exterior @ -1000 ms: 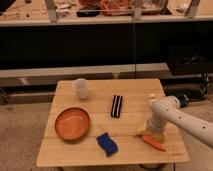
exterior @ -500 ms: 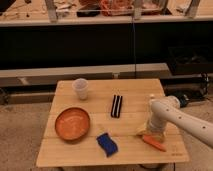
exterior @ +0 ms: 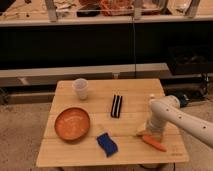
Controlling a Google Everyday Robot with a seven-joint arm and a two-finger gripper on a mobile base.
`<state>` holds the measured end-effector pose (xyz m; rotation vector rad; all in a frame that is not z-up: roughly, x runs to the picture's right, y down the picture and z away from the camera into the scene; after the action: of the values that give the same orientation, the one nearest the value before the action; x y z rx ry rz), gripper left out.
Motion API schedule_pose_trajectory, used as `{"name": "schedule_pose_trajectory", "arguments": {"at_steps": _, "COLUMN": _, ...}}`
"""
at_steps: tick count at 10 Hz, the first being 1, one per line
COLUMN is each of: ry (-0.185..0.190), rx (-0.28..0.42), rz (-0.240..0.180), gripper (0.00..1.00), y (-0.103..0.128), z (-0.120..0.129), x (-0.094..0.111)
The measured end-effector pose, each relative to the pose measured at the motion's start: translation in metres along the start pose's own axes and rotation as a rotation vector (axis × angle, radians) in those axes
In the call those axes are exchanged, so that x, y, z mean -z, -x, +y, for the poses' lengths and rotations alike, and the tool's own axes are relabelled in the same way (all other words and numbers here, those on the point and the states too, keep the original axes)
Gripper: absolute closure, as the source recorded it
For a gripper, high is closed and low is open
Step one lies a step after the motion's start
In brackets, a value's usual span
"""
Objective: Place the pepper in the ceramic cup
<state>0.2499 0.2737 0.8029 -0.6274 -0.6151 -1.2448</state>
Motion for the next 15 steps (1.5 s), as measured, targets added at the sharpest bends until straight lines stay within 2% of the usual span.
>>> {"name": "schedule_pose_trajectory", "arguments": {"at_steps": 3, "ry": -0.011, "rx": 0.03, "rz": 0.021, "gripper": 0.2, "y": 0.012, "z": -0.007, "x": 0.04}}
{"name": "schedule_pose_trajectory", "arguments": {"at_steps": 5, "ry": -0.007, "rx": 0.052, "rz": 0.029, "gripper": 0.2, "y": 0.015, "z": -0.009, "x": 0.047}}
{"name": "schedule_pose_trajectory", "arguments": {"at_steps": 7, "ry": 0.017, "rx": 0.163, "rz": 0.028, "gripper": 0.2, "y": 0.019, "z": -0.011, "x": 0.045}}
{"name": "schedule_pose_trajectory", "arguments": {"at_steps": 9, "ry": 0.071, "rx": 0.374, "rz": 0.031, "gripper": 0.2, "y": 0.027, "z": -0.008, "x": 0.038}}
{"name": "schedule_pose_trajectory", "arguments": {"at_steps": 10, "ry": 0.134, "rx": 0.467, "rz": 0.048, "gripper": 0.2, "y": 0.031, "z": -0.006, "x": 0.032}}
{"name": "schedule_pose_trajectory", "arguments": {"at_steps": 11, "ry": 0.172, "rx": 0.51, "rz": 0.072, "gripper": 0.2, "y": 0.032, "z": -0.008, "x": 0.028}}
{"name": "schedule_pose_trajectory", "arguments": {"at_steps": 13, "ry": 0.179, "rx": 0.56, "rz": 0.109, "gripper": 0.2, "y": 0.034, "z": -0.003, "x": 0.014}}
{"name": "schedule_pose_trajectory", "arguments": {"at_steps": 15, "ry": 0.135, "rx": 0.611, "rz": 0.134, "gripper": 0.2, "y": 0.032, "z": 0.003, "x": 0.008}}
